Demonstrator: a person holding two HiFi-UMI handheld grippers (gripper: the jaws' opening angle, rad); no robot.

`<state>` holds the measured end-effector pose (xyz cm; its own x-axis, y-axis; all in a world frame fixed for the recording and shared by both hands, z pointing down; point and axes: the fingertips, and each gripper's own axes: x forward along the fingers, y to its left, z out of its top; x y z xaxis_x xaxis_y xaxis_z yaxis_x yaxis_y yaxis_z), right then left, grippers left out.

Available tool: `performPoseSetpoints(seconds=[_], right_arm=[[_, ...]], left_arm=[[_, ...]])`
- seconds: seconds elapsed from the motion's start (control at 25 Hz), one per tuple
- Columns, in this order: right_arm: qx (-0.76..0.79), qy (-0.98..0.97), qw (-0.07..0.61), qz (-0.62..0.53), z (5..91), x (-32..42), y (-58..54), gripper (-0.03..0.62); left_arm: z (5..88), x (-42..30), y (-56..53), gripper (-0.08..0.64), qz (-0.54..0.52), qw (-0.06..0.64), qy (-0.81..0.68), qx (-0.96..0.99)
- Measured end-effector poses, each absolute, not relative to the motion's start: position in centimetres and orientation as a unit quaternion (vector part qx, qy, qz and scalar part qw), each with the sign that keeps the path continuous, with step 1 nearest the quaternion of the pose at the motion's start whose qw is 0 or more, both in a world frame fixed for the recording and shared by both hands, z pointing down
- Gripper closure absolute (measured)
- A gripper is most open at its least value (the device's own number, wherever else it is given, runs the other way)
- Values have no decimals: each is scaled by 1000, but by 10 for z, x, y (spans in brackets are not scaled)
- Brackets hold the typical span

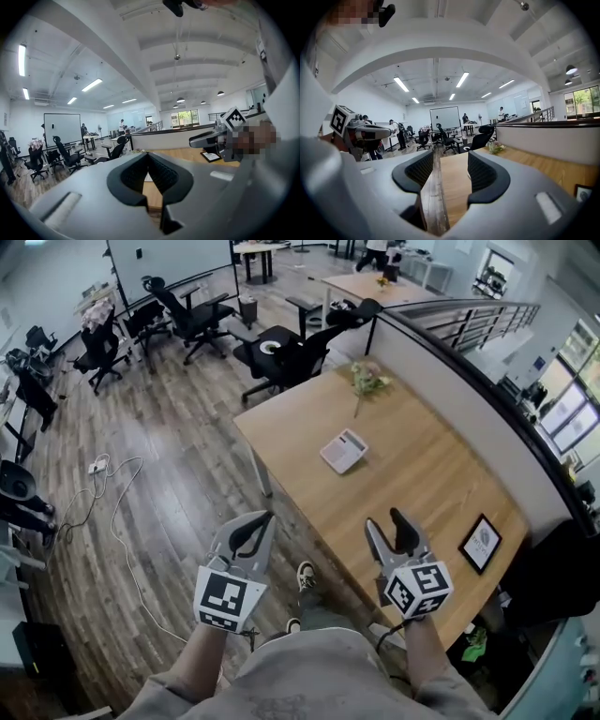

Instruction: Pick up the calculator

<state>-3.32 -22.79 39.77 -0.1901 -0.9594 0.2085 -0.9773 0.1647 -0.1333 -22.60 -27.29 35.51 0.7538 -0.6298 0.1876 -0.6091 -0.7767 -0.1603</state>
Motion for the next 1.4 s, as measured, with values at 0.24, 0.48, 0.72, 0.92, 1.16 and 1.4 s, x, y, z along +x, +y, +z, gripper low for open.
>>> performPoseSetpoints(seconds=[0.24,0.48,0.72,0.92,1.16,1.4], right_arm=[[647,-750,14,137,420,-2,-287,377],[654,-738,9,167,443,34,-348,377],[645,-735,13,209,468,71,-409,377],[629,-730,-4,266,507,96,-453,377],[624,-715,-3,314,557,125,-498,378],[610,-714,14,343,591,138,-527,378]], left_arm=[[374,-191,-341,558,-133,44,306,-942],[396,-146,-411,558,-157,33,281,-946],[414,-106,-473,558,-186,21,269,-945],[441,-84,-510,558,-213,2,263,-941],[473,-60,-538,558,-251,-12,241,-937],[507,-35,-556,558,-280,-19,209,-937]])
